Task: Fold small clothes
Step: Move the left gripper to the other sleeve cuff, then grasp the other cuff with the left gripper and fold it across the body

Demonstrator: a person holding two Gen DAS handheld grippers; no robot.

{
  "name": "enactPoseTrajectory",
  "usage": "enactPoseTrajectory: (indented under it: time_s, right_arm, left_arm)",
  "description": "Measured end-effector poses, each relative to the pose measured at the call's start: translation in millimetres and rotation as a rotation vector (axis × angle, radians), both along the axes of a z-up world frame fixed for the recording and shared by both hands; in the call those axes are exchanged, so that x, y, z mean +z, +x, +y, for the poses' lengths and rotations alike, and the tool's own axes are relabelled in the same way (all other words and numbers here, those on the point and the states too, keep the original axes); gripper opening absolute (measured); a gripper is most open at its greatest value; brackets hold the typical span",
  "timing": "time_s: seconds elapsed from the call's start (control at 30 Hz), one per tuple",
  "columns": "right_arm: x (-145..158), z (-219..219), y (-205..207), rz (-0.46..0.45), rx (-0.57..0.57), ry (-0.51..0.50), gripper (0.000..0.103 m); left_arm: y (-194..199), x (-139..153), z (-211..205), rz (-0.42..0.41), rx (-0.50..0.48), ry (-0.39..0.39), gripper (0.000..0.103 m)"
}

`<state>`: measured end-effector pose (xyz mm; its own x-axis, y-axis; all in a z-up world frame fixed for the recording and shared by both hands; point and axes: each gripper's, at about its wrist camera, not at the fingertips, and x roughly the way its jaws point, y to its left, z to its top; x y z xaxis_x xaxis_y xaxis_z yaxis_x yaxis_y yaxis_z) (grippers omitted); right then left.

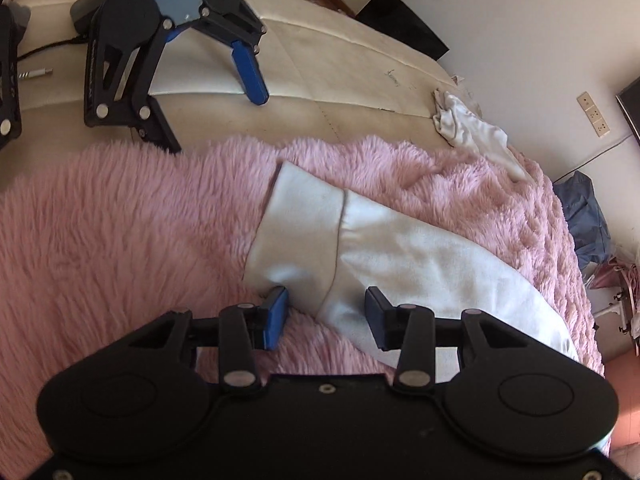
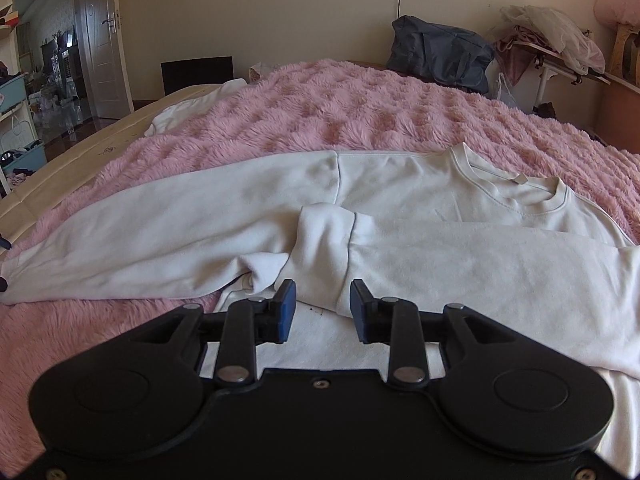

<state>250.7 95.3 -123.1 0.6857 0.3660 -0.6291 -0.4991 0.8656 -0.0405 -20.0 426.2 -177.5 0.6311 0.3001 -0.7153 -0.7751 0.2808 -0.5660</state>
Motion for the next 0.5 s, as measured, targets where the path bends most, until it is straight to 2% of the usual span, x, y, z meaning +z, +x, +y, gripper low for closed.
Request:
enactPoseTrajectory:
  time_s: [0.1,0.2,0.5]
  right_arm:
    - [-3.5,2.8,1.2,0.007,0.000,-0.005,0.030]
    - [-5.2,5.1,1.0,0.011,0.001,-0.006,0.030]
    - [-7.6,6.1,-0.5,0.023,0.011,-0.003,0.032]
  left_arm:
    - [1.9,1.5,-3.2,0.005,0.000,0.020,0.045]
    - [-0.7,-2.4,-2.1,-0.015,0.030,-0.033,0.045]
    - [-3.3,-6.2,-2.4,-0.043,0.103,-0.060,0.047]
